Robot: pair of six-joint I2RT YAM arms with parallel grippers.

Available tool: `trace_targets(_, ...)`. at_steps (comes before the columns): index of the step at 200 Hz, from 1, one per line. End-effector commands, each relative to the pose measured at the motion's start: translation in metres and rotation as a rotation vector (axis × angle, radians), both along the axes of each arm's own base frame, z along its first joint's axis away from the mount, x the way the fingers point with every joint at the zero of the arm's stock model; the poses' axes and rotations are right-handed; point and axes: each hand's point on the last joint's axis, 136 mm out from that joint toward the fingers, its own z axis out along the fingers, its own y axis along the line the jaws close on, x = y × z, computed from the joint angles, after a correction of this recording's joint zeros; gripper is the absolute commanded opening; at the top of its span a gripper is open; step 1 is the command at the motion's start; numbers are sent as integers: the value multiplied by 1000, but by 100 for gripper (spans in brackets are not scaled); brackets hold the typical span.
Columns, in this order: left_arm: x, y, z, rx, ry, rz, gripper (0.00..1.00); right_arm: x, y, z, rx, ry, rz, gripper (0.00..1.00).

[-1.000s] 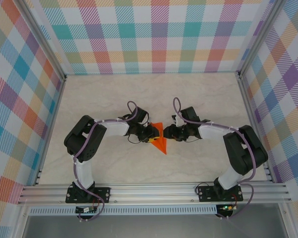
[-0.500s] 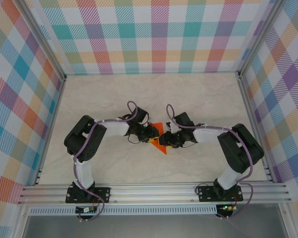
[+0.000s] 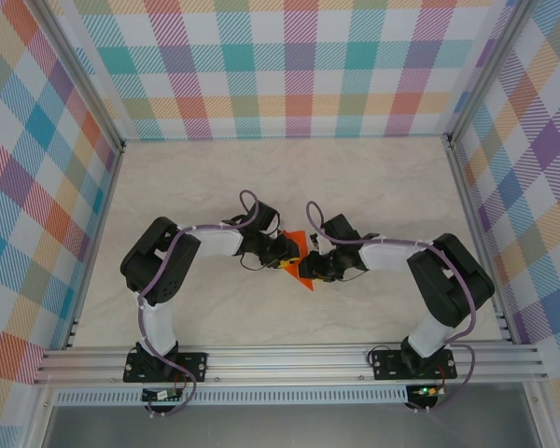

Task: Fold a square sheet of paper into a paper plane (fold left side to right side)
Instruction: Fourth fold the wing at the center of the table.

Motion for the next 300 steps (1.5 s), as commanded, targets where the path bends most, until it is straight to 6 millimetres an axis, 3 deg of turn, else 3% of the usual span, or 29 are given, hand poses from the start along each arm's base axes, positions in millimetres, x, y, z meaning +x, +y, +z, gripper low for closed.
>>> trace_targets(1,-2,-2,-4,20,-7,-20,29,-1,-5,0,-71,-26,29,37)
trace_targets(37,-2,-2,-4,22,-6,-19,29,-2,-3,-4,-80,-19,36,28)
trace_targets(106,-3,0,-6,29,-7,-20,29,4,4,8,-35,-88,86,11)
trace_targets(169,-4,0,-4,27,-9,-20,29,18,2,23,-57,-159,67,33)
trace_targets(239,-3,0,-2,24,-13,-18,29,32,10,12,-62,-168,54,40)
trace_targets(270,-2,0,-2,24,-16,-12,28,31,13,6,-50,-149,62,36)
trace_targets(300,1,1,3,30,-29,-10,26,26,11,3,-56,-131,69,25)
